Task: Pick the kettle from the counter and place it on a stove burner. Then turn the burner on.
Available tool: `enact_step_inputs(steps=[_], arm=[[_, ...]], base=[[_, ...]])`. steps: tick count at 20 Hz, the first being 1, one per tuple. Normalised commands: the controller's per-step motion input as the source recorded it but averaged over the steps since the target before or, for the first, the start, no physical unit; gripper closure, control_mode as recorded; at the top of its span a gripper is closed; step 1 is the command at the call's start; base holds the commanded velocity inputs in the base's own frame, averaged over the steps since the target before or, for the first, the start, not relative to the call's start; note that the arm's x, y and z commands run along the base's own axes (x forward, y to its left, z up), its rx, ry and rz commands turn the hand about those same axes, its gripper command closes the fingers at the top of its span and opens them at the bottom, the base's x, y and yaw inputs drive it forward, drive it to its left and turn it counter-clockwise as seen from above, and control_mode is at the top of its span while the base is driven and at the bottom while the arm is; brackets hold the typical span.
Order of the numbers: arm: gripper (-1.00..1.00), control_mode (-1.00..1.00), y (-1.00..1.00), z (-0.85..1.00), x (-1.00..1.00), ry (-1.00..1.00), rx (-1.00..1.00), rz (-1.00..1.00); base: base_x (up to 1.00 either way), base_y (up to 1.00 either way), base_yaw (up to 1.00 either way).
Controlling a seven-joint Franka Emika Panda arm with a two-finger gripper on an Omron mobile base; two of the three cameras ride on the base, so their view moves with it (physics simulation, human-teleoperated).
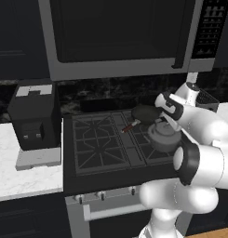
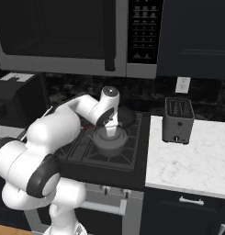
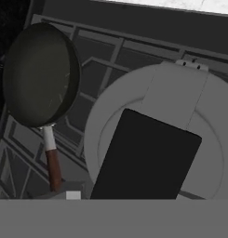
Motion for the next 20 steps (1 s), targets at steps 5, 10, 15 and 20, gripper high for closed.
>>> enact_step_inputs(steps=[5, 10, 15, 20], arm=[[1.0, -1.0, 0.0, -0.01, 0.35, -0.03, 0.0, 0.0], [1.0, -1.0, 0.0, -0.02, 0.24, -0.08, 0.0, 0.0], [1.0, -1.0, 0.0, -0.25, 0.04, -0.04, 0.01, 0.0], [-1.0, -1.0, 0.0, -0.08, 0.0, 0.0, 0.01, 0.0]], base=[[0.0, 0.0, 0.0], [0.0, 0.0, 0.0], [0.0, 0.0, 0.0], [0.0, 0.0, 0.0]])
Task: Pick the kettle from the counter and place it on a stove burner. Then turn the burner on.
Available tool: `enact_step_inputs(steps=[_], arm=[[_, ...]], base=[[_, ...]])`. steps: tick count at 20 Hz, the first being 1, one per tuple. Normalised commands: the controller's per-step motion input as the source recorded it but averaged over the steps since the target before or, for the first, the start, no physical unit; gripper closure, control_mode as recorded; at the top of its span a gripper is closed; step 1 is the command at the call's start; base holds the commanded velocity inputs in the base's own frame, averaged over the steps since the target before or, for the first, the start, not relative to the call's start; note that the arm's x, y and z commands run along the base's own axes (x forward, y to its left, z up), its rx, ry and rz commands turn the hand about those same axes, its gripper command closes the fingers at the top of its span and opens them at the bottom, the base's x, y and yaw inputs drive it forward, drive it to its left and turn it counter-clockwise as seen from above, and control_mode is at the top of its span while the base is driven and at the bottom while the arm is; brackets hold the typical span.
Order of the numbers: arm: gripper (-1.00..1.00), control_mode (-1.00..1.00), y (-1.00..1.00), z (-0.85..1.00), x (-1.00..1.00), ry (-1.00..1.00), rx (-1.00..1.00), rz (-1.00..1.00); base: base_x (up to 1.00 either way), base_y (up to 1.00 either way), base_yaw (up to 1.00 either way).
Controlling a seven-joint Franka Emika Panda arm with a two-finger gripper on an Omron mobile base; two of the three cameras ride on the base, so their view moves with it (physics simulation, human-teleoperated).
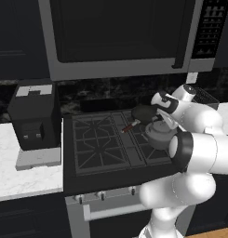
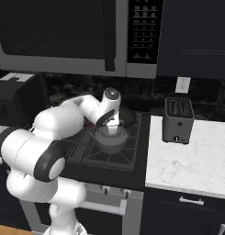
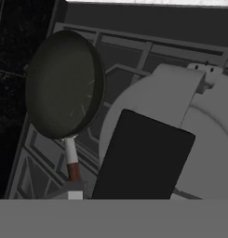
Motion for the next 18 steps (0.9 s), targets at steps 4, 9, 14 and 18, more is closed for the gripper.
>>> enact_step_inputs(steps=[4, 9, 14, 18], arm=[[-1.0, -1.0, 0.0, 0.0, 0.0, 0.0, 0.0, 0.0], [-1.0, -1.0, 0.0, 0.08, 0.0, 0.0, 0.0, 0.0], [-1.0, -1.0, 0.0, 0.31, -0.06, -0.09, 0.0, 0.0], [-1.0, -1.0, 0.0, 0.34, -0.28, -0.3, 0.0, 0.0]], base=[[0.0, 0.0, 0.0], [0.0, 0.0, 0.0], [0.0, 0.0, 0.0], [0.0, 0.0, 0.0]])
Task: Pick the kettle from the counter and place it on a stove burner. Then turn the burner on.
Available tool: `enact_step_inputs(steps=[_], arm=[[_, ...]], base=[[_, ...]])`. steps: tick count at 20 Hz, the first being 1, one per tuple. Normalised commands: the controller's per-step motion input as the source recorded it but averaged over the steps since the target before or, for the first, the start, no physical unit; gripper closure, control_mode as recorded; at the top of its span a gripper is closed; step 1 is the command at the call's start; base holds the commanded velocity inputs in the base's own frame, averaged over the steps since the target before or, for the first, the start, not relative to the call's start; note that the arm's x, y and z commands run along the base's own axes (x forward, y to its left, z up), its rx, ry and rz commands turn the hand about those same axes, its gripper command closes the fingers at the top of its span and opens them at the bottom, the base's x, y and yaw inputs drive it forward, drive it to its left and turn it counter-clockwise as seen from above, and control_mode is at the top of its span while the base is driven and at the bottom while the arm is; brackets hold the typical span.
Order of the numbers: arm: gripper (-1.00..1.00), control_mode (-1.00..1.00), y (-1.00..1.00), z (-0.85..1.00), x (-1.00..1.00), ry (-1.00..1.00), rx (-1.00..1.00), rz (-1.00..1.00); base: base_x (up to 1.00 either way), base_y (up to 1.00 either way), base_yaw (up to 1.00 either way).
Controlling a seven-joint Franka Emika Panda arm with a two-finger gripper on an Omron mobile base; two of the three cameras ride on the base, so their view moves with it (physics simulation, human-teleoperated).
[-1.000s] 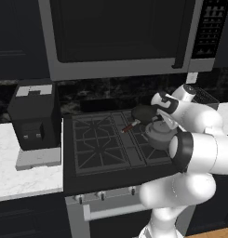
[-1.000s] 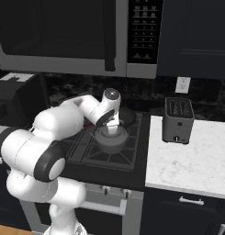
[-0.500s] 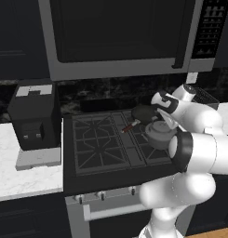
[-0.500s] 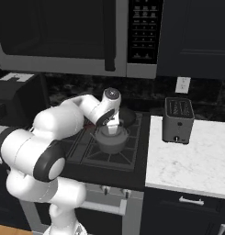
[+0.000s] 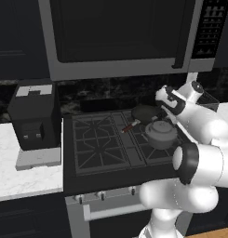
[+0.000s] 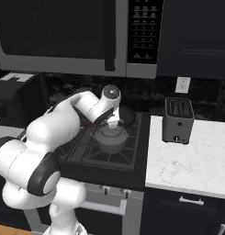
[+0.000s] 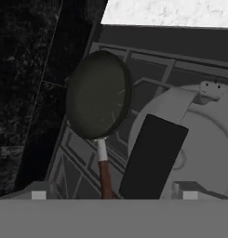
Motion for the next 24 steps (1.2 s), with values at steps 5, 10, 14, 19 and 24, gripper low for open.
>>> enact_step_inputs(steps=[5, 10, 14, 19, 24], arm=[[-1.0, -1.0, 0.0, 0.4, -0.46, -0.41, 0.0, 0.0], [-1.0, -1.0, 0.0, 0.66, -0.58, -0.34, 0.0, 0.0], [-1.0, -1.0, 0.0, 0.99, -0.82, -0.31, 0.0, 0.0], [-1.0, -1.0, -0.2, 0.87, -0.99, -0.06, -0.03, 0.0], [-1.0, -1.0, -0.37, 0.79, -1.0, 0.0, -0.01, 0.0]], base=[[0.0, 0.0, 0.0], [0.0, 0.0, 0.0], [0.0, 0.0, 0.0], [0.0, 0.0, 0.0], [0.0, 0.0, 0.0]])
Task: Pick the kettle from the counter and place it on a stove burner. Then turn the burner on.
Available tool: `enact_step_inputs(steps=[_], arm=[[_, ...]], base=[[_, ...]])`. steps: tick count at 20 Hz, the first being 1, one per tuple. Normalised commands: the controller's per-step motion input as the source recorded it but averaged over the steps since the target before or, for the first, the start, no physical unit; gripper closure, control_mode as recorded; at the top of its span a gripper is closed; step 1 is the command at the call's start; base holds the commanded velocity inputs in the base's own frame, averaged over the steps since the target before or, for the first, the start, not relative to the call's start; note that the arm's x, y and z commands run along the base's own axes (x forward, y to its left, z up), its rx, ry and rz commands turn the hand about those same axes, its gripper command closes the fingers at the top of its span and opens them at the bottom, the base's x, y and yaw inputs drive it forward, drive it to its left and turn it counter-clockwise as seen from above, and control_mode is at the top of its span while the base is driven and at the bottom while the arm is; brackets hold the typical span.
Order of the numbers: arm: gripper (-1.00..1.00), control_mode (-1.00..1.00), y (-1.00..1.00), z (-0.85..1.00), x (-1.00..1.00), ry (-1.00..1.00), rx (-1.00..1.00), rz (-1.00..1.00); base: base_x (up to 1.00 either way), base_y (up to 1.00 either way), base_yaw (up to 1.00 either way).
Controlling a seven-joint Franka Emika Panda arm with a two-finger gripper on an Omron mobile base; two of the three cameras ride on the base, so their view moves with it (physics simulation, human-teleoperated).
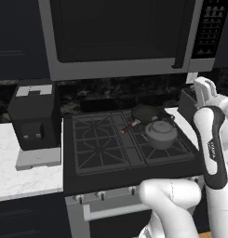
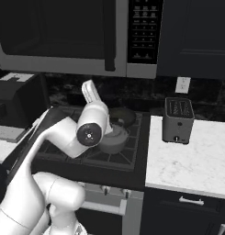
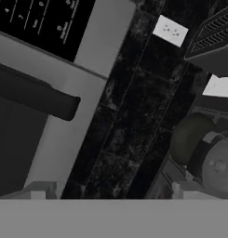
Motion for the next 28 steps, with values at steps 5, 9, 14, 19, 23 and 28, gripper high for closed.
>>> enact_step_inputs(steps=[5, 9, 14, 19, 23, 28], arm=[[-1.0, -1.0, -0.55, 0.33, -1.0, 0.03, -0.02, 0.0], [-1.0, -1.0, -0.71, -0.04, -1.0, 0.0, 0.0, 0.0], [-1.0, -1.0, -0.57, -0.59, -0.74, 0.0, -0.08, 0.0], [-1.0, -1.0, -0.08, -0.99, -0.28, 0.1, -0.39, 0.03], [-1.0, -1.0, 0.2, -1.0, -0.12, 0.15, -0.76, 0.18], [-1.0, -1.0, 0.18, -1.0, -0.18, 0.11, -0.78, 0.23]], base=[[0.0, 0.0, 0.0], [0.0, 0.0, 0.0], [0.0, 0.0, 0.0], [0.0, 0.0, 0.0], [0.0, 0.0, 0.0], [0.0, 0.0, 0.0]])
